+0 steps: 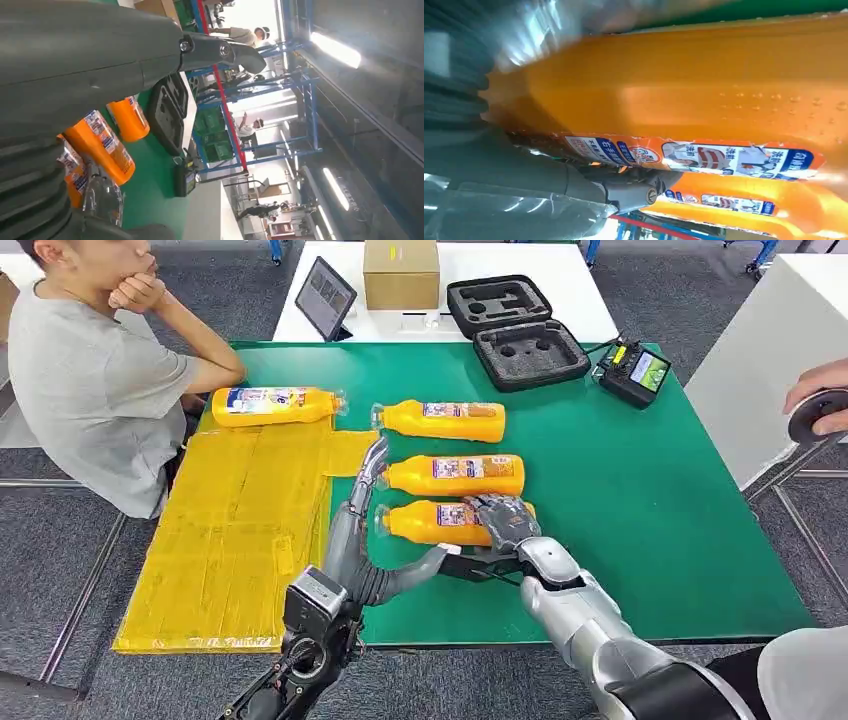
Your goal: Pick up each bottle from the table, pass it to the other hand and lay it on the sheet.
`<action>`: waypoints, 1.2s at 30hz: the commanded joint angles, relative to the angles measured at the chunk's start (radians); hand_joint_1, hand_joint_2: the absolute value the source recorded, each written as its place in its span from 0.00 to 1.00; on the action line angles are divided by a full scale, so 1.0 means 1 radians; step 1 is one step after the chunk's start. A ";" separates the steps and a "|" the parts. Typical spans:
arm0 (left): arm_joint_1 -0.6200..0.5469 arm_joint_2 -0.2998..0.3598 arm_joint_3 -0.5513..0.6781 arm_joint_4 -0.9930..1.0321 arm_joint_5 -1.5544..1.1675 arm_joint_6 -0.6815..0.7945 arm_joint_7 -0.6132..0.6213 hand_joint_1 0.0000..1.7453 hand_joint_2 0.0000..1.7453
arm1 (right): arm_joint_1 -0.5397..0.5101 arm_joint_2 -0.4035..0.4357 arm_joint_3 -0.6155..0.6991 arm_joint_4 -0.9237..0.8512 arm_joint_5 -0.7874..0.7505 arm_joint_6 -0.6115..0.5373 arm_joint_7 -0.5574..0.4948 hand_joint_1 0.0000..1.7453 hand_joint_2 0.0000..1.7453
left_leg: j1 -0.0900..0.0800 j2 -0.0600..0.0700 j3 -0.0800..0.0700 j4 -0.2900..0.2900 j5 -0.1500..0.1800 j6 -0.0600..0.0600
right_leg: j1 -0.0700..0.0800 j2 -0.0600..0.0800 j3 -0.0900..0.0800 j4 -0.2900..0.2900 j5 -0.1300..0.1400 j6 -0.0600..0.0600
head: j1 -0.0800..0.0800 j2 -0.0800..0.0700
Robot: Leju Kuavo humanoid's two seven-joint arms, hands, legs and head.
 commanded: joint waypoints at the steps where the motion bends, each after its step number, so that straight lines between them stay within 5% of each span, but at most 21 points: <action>1: -0.044 0.003 0.012 0.061 0.002 0.000 0.003 0.00 1.00 | -0.007 -0.012 -0.025 0.084 -0.011 0.028 0.000 0.99 1.00 | 0.001 -0.002 0.003 -0.001 -0.001 -0.002 | 0.001 -0.001 0.004 -0.001 -0.001 -0.001 | 0.000 0.000; 9: -0.048 0.007 0.008 0.057 -0.004 0.015 0.003 0.00 1.00 | 0.030 -0.001 -0.054 0.076 -0.047 0.009 -0.035 0.87 1.00 | 0.001 -0.002 0.004 -0.001 -0.001 -0.001 | 0.001 -0.001 0.004 -0.001 -0.001 -0.001 | 0.000 0.000; 11: -0.045 0.010 0.009 0.053 -0.004 0.026 0.003 0.00 1.00 | 0.034 0.016 -0.138 0.079 -0.162 0.108 -0.122 1.00 1.00 | 0.001 -0.002 0.005 -0.001 -0.001 -0.002 | 0.001 -0.001 0.005 -0.002 -0.001 -0.002 | 0.000 0.000; 14: -0.025 0.008 0.024 -0.011 -0.012 0.082 0.003 0.00 1.00 | 0.038 0.033 -0.355 0.086 -0.451 0.363 -0.287 1.00 1.00 | 0.001 -0.002 0.004 -0.001 -0.001 -0.002 | 0.001 -0.001 0.005 -0.002 -0.001 -0.001 | 0.000 0.000; 21: 0.027 -0.067 0.181 0.018 0.136 0.120 0.003 0.00 1.00 | 0.040 0.051 -0.429 0.050 -0.630 0.359 -0.414 1.00 1.00 | 0.001 0.005 0.012 -0.002 -0.003 -0.002 | 0.001 0.006 0.010 -0.002 0.000 -0.002 | -0.001 0.000; 31: 0.030 -0.102 0.259 0.145 0.243 0.136 0.003 0.00 1.00 | 0.120 0.053 -0.272 -0.149 -0.917 0.281 -0.435 1.00 1.00 | 0.001 0.005 0.011 -0.001 -0.002 -0.002 | 0.001 0.006 0.009 -0.001 -0.001 -0.002 | 0.000 0.000; 36: -0.019 -0.078 0.154 0.284 0.401 0.079 0.051 0.00 1.00 | 0.205 0.058 -0.218 -0.327 -1.060 0.298 -0.435 1.00 1.00 | 0.001 0.003 0.006 -0.001 -0.001 -0.002 | 0.001 0.003 0.006 -0.001 0.000 -0.001 | 0.000 0.000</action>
